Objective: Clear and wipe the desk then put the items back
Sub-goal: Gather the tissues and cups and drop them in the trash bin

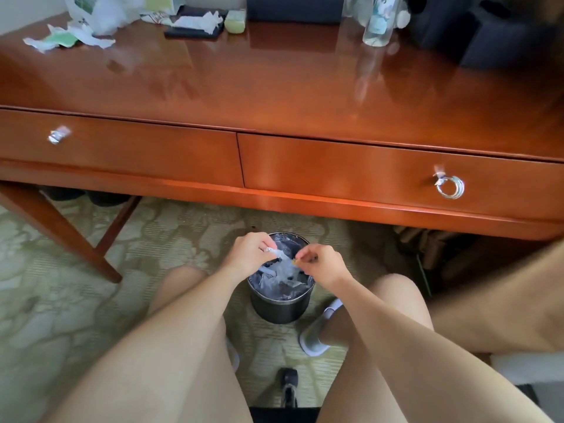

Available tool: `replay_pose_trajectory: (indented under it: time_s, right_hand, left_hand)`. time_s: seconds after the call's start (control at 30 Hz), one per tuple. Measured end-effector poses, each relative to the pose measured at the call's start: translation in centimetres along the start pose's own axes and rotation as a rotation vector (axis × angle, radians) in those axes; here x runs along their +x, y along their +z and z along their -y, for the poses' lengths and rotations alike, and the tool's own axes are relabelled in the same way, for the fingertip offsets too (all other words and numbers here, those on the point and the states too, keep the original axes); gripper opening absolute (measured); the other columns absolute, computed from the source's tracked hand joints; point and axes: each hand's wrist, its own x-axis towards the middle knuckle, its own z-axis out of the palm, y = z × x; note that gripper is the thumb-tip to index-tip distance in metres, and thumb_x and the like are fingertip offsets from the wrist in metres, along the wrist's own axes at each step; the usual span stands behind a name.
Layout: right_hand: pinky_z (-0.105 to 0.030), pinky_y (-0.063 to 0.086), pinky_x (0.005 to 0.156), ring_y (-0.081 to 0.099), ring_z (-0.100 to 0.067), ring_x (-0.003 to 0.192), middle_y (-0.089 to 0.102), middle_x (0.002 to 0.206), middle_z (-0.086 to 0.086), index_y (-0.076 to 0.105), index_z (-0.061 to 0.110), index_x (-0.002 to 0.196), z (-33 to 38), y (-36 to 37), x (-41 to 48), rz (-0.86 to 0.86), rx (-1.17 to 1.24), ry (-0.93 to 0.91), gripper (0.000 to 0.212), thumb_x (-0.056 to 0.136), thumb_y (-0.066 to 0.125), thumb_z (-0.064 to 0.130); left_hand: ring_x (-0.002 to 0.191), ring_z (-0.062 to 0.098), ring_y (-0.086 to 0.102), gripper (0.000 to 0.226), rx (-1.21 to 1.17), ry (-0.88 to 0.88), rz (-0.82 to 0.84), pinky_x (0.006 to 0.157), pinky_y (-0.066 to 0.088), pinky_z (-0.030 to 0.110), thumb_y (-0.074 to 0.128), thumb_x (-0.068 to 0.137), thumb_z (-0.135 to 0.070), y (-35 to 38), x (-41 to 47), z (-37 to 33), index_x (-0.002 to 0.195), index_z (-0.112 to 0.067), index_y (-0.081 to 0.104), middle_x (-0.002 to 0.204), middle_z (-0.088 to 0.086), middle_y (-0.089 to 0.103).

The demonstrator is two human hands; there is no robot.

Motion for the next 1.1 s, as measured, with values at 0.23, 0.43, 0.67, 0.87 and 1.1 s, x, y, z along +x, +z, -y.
replay_pose_trajectory:
  time_s: [0.23, 0.43, 0.67, 0.87, 1.1]
  right_hand:
    - [-0.008, 0.034, 0.078, 0.054, -0.008, 0.101, 0.065, 0.118, 0.003, 0.065, 0.020, 0.122, -0.2, 0.4, 4.3, 0.051, -0.034, 0.048, 0.033, 0.091, 0.060, 0.009]
    - [-0.011, 0.037, 0.080, 0.053, -0.007, 0.099, 0.067, 0.118, -0.001, 0.066, 0.016, 0.119, 0.3, 0.5, 5.9, 0.077, -0.025, 0.069, 0.032, 0.092, 0.054, 0.003]
    - [-0.019, 0.042, 0.080, 0.060, -0.014, 0.099, 0.069, 0.107, -0.003, 0.068, 0.016, 0.110, 1.2, 0.8, 5.1, 0.106, -0.004, 0.042, 0.031, 0.090, 0.049, 0.000]
    - [-0.023, 0.049, 0.083, 0.065, -0.016, 0.093, 0.070, 0.094, -0.001, 0.067, 0.022, 0.096, 3.8, 0.3, 2.7, 0.101, -0.009, -0.036, 0.029, 0.090, 0.047, 0.002]
    - [-0.025, 0.053, 0.080, 0.063, -0.008, 0.074, 0.071, 0.085, 0.002, 0.069, 0.023, 0.094, 8.5, -1.0, -0.4, 0.152, -0.021, -0.155, 0.022, 0.090, 0.056, 0.006]
  left_hand:
    - [0.106, 0.017, 0.065, 0.024, -0.006, -0.036, 0.067, 0.096, 0.051, 0.035, 0.077, 0.081, -0.018, 1.1, 4.0, 1.1, 0.104, -0.022, 0.071, 0.114, 0.000, 0.069]
    - [0.109, 0.015, 0.063, 0.019, -0.018, -0.031, 0.103, 0.101, 0.047, 0.033, 0.074, 0.084, -0.018, 1.4, 5.0, 1.6, 0.103, -0.019, 0.074, 0.113, 0.000, 0.071]
    - [0.096, 0.010, 0.065, 0.014, -0.046, 0.009, 0.085, 0.083, 0.046, 0.021, 0.074, 0.083, -0.018, 0.3, 3.9, 1.4, 0.097, -0.023, 0.073, 0.100, -0.004, 0.070]
    - [0.093, 0.010, 0.067, 0.012, -0.008, 0.052, 0.075, 0.090, 0.051, 0.030, 0.074, 0.083, -0.020, -2.1, 1.3, 0.4, 0.094, -0.024, 0.072, 0.096, -0.007, 0.071]
    - [0.089, 0.007, 0.067, 0.016, 0.085, 0.141, 0.060, 0.086, 0.052, 0.028, 0.074, 0.084, -0.025, -7.9, -2.3, -2.2, 0.099, -0.022, 0.073, 0.094, -0.010, 0.071]
